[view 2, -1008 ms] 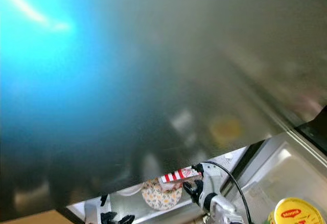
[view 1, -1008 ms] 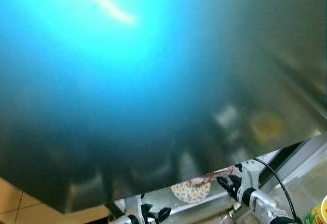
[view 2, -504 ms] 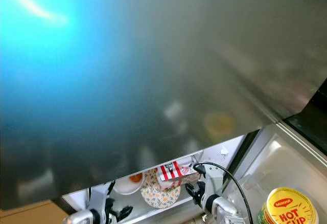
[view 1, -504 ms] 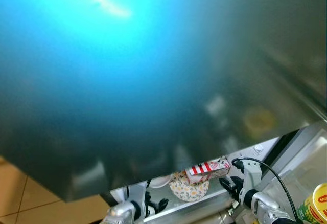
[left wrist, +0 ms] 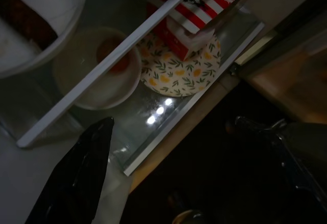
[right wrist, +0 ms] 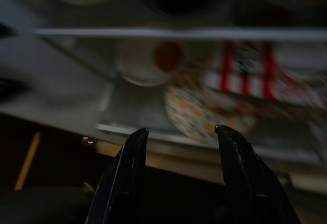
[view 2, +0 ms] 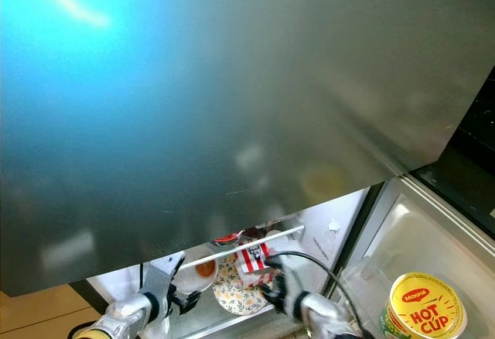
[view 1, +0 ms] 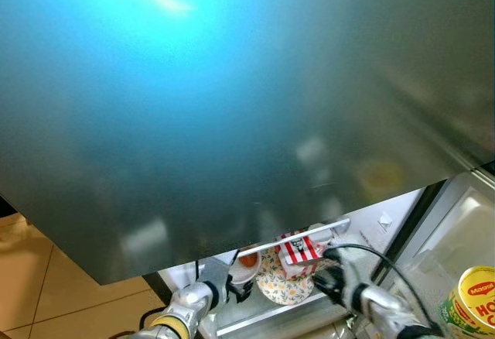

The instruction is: Restocking fridge

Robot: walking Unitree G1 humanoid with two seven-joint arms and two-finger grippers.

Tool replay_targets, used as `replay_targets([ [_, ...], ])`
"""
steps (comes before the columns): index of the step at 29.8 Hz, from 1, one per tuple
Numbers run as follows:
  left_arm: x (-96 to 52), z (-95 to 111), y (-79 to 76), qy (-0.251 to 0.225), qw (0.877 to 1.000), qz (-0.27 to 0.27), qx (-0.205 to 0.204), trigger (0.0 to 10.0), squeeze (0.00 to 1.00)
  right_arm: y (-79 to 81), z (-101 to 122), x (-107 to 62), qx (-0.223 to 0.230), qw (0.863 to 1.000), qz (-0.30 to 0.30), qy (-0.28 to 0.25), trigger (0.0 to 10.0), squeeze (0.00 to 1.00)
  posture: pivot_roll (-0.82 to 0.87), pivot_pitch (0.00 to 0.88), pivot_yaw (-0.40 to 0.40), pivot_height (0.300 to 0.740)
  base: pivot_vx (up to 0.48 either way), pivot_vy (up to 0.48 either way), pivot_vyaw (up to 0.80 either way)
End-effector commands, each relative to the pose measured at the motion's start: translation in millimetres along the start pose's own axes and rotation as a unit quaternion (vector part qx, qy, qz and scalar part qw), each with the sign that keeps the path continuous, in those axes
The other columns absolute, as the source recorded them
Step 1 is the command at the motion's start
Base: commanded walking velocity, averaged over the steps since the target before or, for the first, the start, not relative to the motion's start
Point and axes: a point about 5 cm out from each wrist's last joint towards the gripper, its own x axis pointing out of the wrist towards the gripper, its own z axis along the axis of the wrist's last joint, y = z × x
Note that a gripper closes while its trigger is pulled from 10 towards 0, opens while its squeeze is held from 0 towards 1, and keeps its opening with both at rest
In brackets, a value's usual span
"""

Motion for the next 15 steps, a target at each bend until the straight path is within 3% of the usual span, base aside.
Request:
replay_targets([
  [1,1.3,-1,-2.3,0.011,1.0,0.001,0.005,10.0,0.0,1.4,3,1.4,-0.009,1.0,0.002,0.001,10.0,0.0,-0.06,0.0,0.04,0.74,0.0,0.0,0.0],
  [6,9.2,-4,-24.6,0.024,0.999,-0.021,-0.032,10.0,0.0,21.8,-7,12.4,-0.039,0.998,-0.006,0.055,10.0,0.0,-0.05,0.0,0.038,0.74,0.0,0.0,0.0],
  [10,11.0,-10,-35.6,0.037,0.998,-0.039,-0.025,10.0,0.0,22.1,-13,12.0,-0.05,0.996,-0.016,0.07,10.0,0.0,-0.05,0.0,0.036,0.74,0.0,0.0,0.0],
  [15,12.6,-17,-49.5,0.049,0.997,-0.061,-0.008,10.0,0.0,20.7,-18,10.2,-0.03,0.997,-0.019,0.072,10.0,0.0,-0.05,0.0,0.039,0.74,0.0,0.0,0.0],
])
